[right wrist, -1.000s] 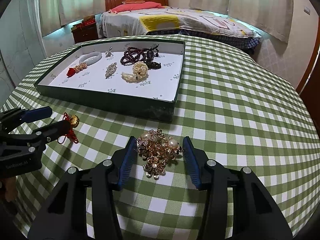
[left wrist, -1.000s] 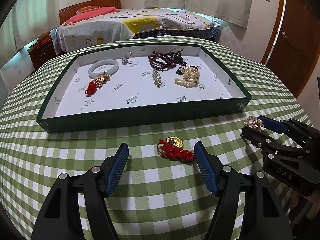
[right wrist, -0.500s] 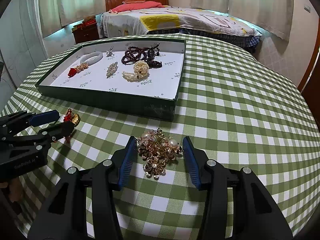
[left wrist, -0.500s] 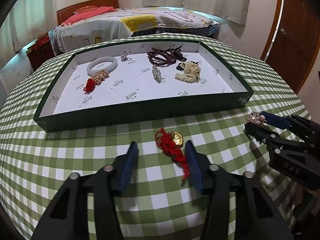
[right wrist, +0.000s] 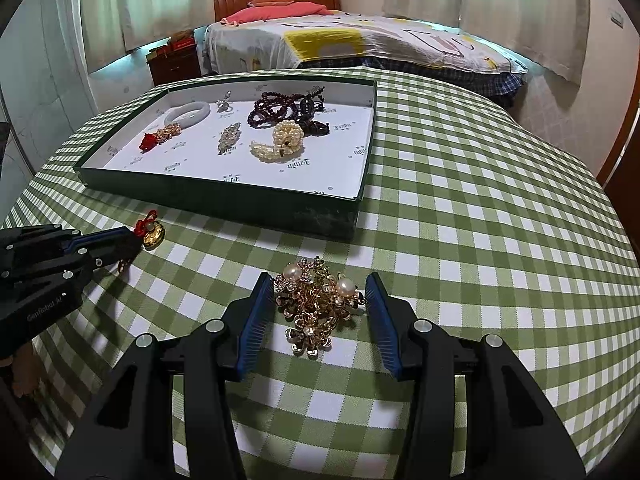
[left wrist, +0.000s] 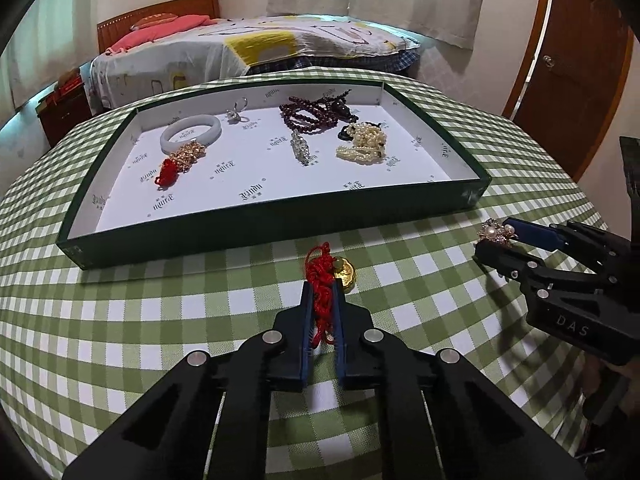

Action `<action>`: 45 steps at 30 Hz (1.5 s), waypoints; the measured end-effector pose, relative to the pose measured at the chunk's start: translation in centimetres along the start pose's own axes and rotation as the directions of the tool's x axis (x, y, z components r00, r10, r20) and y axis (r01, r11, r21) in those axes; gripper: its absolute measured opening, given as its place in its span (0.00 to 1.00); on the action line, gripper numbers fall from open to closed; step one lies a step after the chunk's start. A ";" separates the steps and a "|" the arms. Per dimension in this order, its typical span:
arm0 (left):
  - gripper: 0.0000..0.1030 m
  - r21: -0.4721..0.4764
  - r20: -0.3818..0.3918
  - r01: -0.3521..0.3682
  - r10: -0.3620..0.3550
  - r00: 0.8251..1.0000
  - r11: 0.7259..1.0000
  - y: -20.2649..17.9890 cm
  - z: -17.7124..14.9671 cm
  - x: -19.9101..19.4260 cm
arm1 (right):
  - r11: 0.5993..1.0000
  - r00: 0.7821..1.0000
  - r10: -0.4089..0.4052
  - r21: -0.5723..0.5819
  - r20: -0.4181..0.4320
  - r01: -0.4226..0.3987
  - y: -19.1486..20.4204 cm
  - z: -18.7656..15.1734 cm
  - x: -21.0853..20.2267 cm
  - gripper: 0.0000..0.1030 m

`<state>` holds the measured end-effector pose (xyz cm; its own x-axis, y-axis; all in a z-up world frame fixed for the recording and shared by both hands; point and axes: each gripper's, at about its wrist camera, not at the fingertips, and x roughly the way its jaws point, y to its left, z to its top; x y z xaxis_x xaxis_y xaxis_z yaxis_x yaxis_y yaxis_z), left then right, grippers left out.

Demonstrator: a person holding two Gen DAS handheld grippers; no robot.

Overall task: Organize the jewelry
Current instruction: 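Grasp the second red tassel with the left tool while the right tool grasps the gold pearl brooch, then carry the tassel over the tray with the left tool while the right tool carries the gold brooch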

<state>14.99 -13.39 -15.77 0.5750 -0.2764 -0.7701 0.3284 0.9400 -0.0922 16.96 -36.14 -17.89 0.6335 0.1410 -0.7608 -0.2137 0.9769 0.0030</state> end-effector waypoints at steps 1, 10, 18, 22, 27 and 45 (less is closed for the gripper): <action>0.09 0.004 0.000 -0.002 0.002 1.000 1.000 -0.1 0.0 0.0 | 1.000 1.000 0.000 0.001 0.000 0.000 0.0 0.0 0.0 0.45; 0.09 0.010 0.003 -0.008 0.008 1.000 1.000 -0.2 0.0 0.0 | 1.000 1.000 -0.001 0.001 0.000 0.001 0.0 0.0 0.0 0.45; 0.09 0.007 0.013 -0.016 0.016 1.000 1.000 0.0 0.2 -0.2 | 1.000 1.000 -0.002 -0.003 0.006 0.002 0.2 0.1 -0.2 0.45; 0.09 0.009 0.031 -0.019 0.019 0.999 1.000 0.1 0.3 -0.8 | 1.000 1.000 0.002 -0.007 0.010 -0.002 0.4 0.4 -0.6 0.40; 0.09 0.018 0.057 -0.026 0.024 0.998 1.000 0.1 0.6 -1.5 | 1.000 1.000 -0.003 -0.025 0.008 0.003 0.8 0.4 -0.8 0.40; 0.09 0.016 0.139 -0.027 0.025 0.990 1.000 0.7 1.6 -4.4 | 0.999 0.996 0.001 -0.036 0.089 0.002 1.9 2.1 -3.9 0.40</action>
<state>13.89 -11.83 -11.43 0.6813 -0.2783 -0.6771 0.3244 0.9439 -0.0616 15.66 -34.52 -13.54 0.6969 0.1558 -0.7000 -0.2393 0.9707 -0.0222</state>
